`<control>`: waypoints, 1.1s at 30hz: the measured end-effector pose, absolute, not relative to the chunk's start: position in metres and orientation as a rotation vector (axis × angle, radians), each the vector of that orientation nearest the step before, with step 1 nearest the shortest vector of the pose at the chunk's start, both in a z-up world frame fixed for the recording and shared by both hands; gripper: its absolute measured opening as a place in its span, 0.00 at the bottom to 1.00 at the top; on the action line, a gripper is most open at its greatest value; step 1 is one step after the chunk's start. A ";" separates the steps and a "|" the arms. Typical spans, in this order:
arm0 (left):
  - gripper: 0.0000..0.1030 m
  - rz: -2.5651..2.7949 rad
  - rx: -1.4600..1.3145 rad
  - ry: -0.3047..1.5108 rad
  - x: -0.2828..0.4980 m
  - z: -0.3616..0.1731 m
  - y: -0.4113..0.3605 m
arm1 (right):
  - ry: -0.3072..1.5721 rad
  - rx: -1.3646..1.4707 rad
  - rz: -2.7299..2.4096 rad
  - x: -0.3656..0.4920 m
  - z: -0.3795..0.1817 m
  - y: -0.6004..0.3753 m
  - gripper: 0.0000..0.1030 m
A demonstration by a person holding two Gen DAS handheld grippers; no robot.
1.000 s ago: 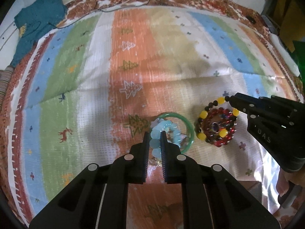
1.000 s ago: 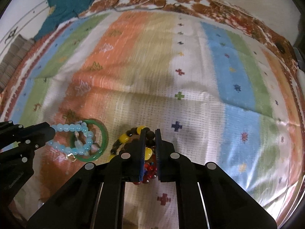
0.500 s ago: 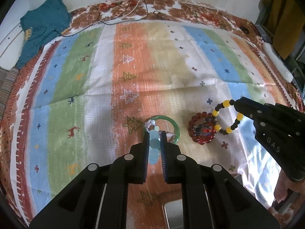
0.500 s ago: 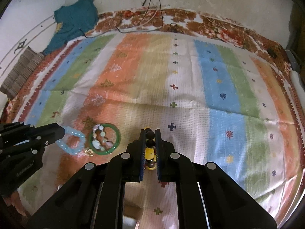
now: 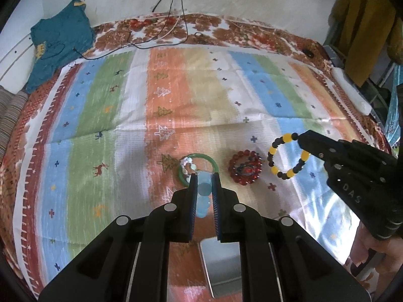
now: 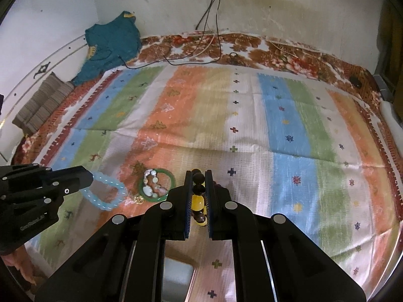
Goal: Organize jewelry
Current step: 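Lift both held bracelets and carry them over the silver tin, then lower both bracelets into the silver tin and open both tools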
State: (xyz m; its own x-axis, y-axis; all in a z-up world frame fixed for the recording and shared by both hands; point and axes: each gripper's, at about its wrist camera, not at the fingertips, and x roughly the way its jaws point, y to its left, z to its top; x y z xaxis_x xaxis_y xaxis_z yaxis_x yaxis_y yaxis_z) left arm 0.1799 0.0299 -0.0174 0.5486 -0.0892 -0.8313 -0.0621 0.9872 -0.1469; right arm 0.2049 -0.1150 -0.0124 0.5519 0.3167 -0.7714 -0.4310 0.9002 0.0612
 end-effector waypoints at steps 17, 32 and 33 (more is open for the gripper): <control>0.10 -0.064 -0.159 0.940 0.127 -0.001 0.010 | 0.845 -0.123 0.484 0.150 0.002 -0.128 0.10; 0.11 -0.085 -0.143 0.920 0.100 0.002 -0.003 | 0.835 -0.131 0.526 0.116 0.007 -0.131 0.10; 0.11 -0.085 -0.143 0.919 0.099 0.002 -0.003 | 0.835 -0.131 0.526 0.114 0.007 -0.131 0.10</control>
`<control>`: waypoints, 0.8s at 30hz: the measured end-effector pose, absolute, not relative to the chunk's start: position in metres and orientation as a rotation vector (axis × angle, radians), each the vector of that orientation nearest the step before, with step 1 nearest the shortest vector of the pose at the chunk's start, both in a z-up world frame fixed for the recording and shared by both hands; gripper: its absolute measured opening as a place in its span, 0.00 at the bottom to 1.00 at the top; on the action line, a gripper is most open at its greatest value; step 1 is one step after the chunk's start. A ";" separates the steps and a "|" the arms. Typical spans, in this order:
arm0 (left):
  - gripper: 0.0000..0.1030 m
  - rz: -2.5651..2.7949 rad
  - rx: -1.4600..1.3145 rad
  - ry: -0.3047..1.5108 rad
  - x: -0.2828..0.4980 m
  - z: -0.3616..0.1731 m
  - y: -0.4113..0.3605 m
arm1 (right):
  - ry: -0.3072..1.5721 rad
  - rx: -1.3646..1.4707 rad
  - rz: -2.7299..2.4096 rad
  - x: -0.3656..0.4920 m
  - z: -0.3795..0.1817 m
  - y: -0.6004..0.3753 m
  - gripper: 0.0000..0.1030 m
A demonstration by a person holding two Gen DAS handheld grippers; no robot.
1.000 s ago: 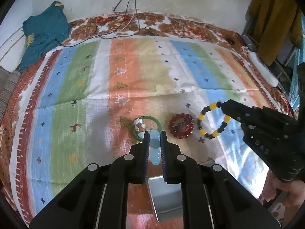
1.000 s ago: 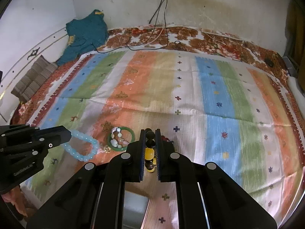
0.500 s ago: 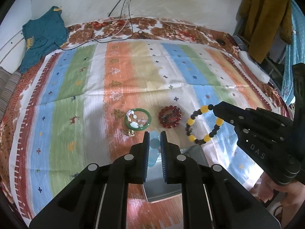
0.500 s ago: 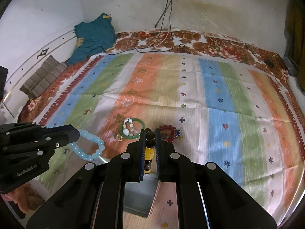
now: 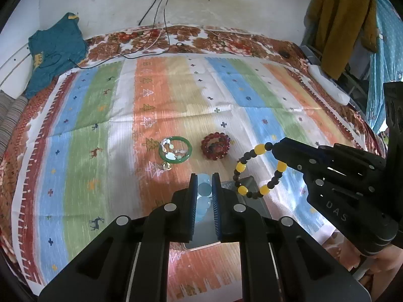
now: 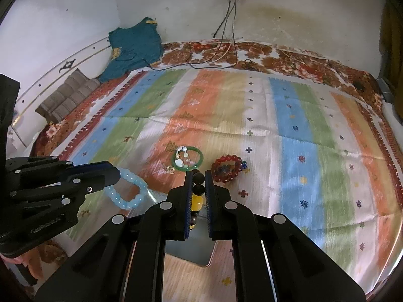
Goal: Organize jewelry
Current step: 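Lower both bracelets into the silver tin and open both tools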
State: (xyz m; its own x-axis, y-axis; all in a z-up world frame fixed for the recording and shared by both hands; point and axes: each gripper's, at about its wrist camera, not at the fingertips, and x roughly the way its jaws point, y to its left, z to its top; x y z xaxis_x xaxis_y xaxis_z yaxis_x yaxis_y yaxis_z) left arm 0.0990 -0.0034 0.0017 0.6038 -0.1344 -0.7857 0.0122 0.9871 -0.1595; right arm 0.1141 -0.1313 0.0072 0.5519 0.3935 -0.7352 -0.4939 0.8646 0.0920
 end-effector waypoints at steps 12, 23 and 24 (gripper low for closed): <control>0.11 -0.089 -0.152 0.917 0.093 0.001 -0.005 | 0.854 -0.128 0.535 0.101 0.003 -0.135 0.10; 0.20 -0.035 -0.171 0.950 0.088 -0.006 0.000 | 0.904 -0.126 0.462 0.107 -0.006 -0.142 0.23; 0.21 -0.031 -0.173 0.950 0.088 -0.006 0.001 | 0.907 -0.124 0.449 0.109 -0.007 -0.145 0.31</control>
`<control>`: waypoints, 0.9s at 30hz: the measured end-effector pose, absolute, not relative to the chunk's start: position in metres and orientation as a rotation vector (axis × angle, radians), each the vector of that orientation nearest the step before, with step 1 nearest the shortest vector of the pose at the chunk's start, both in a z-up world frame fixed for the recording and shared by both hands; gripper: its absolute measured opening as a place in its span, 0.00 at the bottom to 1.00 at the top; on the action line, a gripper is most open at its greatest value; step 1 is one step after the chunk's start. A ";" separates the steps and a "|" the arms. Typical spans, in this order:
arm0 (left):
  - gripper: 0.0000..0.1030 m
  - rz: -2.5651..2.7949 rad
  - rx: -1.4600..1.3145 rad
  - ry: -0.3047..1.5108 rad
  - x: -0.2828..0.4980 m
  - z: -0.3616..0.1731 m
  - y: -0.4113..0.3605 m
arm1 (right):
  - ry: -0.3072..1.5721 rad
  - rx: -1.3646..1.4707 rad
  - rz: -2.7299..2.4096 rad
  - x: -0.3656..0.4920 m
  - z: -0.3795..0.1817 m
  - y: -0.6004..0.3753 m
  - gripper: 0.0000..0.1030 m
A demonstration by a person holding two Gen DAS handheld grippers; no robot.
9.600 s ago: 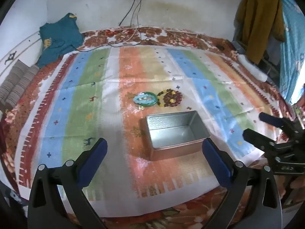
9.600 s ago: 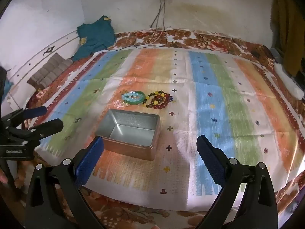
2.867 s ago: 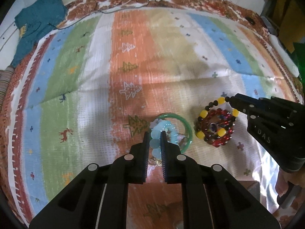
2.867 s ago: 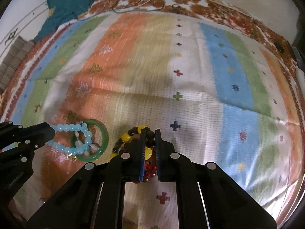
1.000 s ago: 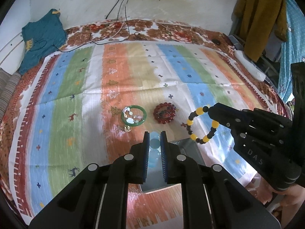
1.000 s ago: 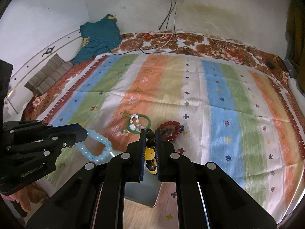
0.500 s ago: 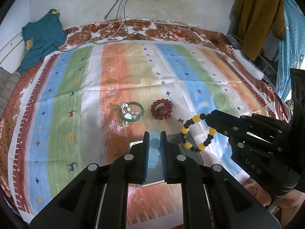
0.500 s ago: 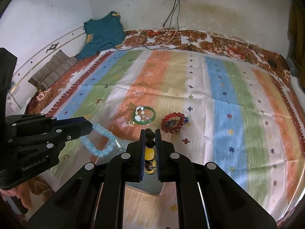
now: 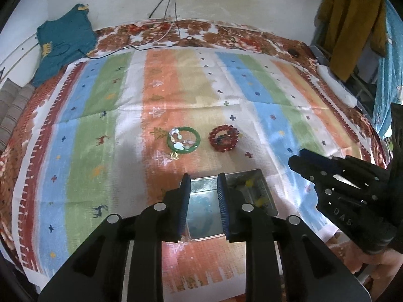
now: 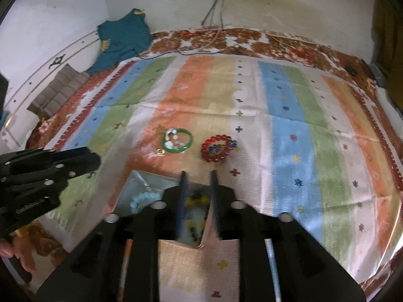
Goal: Organize jewelry
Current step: 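Lower both bracelets into the silver tin and open both tools, then move left tool to the green bangle while right tool approaches the red bead bracelet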
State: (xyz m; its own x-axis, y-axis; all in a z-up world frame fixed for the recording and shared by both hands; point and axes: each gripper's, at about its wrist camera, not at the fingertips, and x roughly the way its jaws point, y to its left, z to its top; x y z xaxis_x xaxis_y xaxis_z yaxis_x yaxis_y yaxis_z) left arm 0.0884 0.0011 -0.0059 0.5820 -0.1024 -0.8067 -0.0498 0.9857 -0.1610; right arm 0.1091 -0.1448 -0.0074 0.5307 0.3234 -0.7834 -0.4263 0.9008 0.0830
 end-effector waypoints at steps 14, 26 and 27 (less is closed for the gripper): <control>0.42 0.045 -0.228 0.969 0.108 -0.011 0.030 | 0.961 -0.116 0.378 0.140 -0.019 -0.154 0.51; 0.57 0.101 -0.174 0.990 0.148 -0.024 0.037 | 1.026 -0.167 0.340 0.176 -0.041 -0.138 0.60; 0.57 0.106 -0.172 0.994 0.152 -0.026 0.039 | 1.028 -0.164 0.337 0.179 -0.042 -0.138 0.60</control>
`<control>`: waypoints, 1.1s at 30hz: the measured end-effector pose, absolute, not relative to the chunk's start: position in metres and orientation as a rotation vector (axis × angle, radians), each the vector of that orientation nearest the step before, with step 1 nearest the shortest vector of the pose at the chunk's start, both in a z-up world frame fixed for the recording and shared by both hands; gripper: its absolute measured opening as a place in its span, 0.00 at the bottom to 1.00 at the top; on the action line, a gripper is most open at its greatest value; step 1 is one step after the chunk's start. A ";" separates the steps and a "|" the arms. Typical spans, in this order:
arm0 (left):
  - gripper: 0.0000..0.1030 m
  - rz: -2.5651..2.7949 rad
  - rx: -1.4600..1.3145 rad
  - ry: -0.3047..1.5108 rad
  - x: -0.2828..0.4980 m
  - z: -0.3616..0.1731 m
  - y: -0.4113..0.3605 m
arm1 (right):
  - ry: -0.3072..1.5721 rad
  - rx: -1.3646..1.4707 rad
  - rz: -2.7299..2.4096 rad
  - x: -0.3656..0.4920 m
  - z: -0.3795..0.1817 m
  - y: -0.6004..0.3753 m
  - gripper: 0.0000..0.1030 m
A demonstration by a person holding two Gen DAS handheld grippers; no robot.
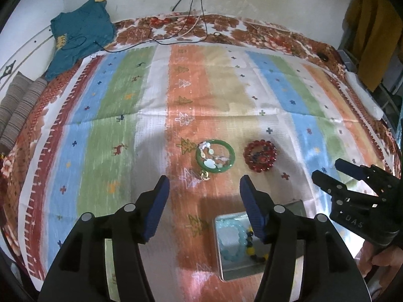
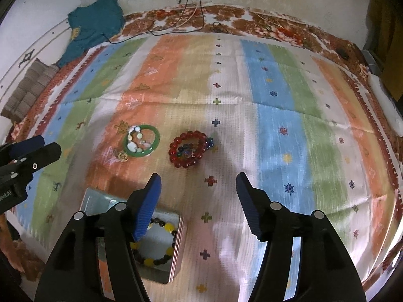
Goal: Organize jewelry
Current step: 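Move left tool to the green bangle while right tool approaches the red bead bracelet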
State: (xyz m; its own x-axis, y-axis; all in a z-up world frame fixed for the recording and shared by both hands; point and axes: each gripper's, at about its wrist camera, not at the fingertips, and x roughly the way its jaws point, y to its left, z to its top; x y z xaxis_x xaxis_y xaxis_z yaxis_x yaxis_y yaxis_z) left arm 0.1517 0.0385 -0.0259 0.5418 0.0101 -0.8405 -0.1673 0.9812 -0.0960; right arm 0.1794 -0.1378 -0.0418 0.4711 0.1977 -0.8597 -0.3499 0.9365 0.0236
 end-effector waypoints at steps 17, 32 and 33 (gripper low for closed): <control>0.60 0.117 -0.234 1.055 0.195 -0.053 0.056 | 1.092 -0.182 0.313 0.217 -0.066 -0.128 0.65; 0.61 0.153 -0.109 1.135 0.230 -0.096 0.063 | 1.136 -0.204 0.294 0.240 -0.088 -0.122 0.65; 0.61 0.151 -0.110 1.136 0.231 -0.097 0.062 | 1.140 -0.205 0.291 0.243 -0.091 -0.122 0.65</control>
State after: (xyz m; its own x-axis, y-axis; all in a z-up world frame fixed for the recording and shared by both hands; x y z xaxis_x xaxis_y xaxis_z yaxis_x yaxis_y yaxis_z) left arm 0.2314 0.0620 -0.0969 0.4129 0.0637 -0.9085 -0.1755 0.9844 -0.0107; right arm 0.2430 -0.1217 -0.0906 0.3863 0.1224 -0.9142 -0.3300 0.9439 -0.0131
